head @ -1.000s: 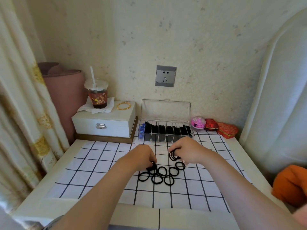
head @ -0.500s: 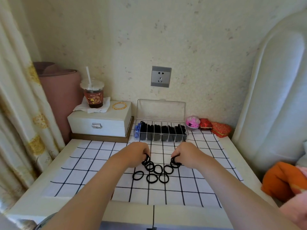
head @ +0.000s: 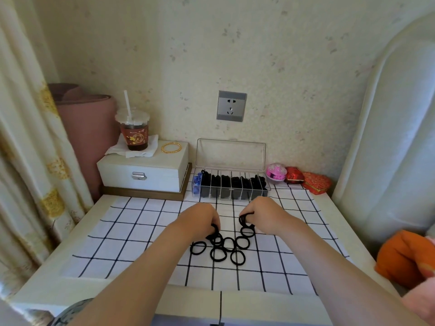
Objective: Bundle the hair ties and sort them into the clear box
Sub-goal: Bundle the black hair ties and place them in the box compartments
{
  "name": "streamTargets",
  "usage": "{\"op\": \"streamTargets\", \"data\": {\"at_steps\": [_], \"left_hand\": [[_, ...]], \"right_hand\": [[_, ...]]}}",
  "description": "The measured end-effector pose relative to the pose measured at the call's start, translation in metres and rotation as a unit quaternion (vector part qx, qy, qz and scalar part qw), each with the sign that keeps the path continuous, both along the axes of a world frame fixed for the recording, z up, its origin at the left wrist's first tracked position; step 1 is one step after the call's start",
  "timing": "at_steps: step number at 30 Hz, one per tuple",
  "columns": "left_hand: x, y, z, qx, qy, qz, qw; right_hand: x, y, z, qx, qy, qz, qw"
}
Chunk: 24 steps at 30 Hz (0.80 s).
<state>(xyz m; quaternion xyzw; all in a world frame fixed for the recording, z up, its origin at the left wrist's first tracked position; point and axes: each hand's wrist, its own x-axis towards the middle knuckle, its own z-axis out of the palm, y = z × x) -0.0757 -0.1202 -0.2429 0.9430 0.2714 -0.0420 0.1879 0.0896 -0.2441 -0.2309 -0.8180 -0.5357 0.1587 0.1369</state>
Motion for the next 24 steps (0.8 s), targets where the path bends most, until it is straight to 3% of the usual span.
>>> {"op": "streamTargets", "data": {"at_steps": [2, 11, 18, 22, 24], "left_hand": [[-0.003, 0.001, 0.000, -0.004, -0.003, 0.000, 1.000], [-0.014, -0.002, 0.016, -0.045, -0.046, -0.016, 0.998], [-0.016, 0.003, 0.024, -0.099, -0.096, -0.007, 0.990], [-0.016, -0.006, 0.026, -0.245, -0.075, -0.016, 0.967], [-0.015, -0.012, 0.024, -0.231, -0.024, -0.044, 0.972]], "right_hand": [[0.000, -0.002, 0.001, -0.012, 0.013, 0.002, 1.000], [-0.010, 0.000, -0.007, -0.054, -0.118, 0.033, 0.991], [-0.011, 0.005, 0.015, 0.015, 0.034, 0.003, 0.999], [-0.019, -0.003, 0.027, -0.051, 0.147, 0.021, 0.988], [-0.022, -0.008, 0.025, -0.088, 0.157, 0.034, 0.983]]}}
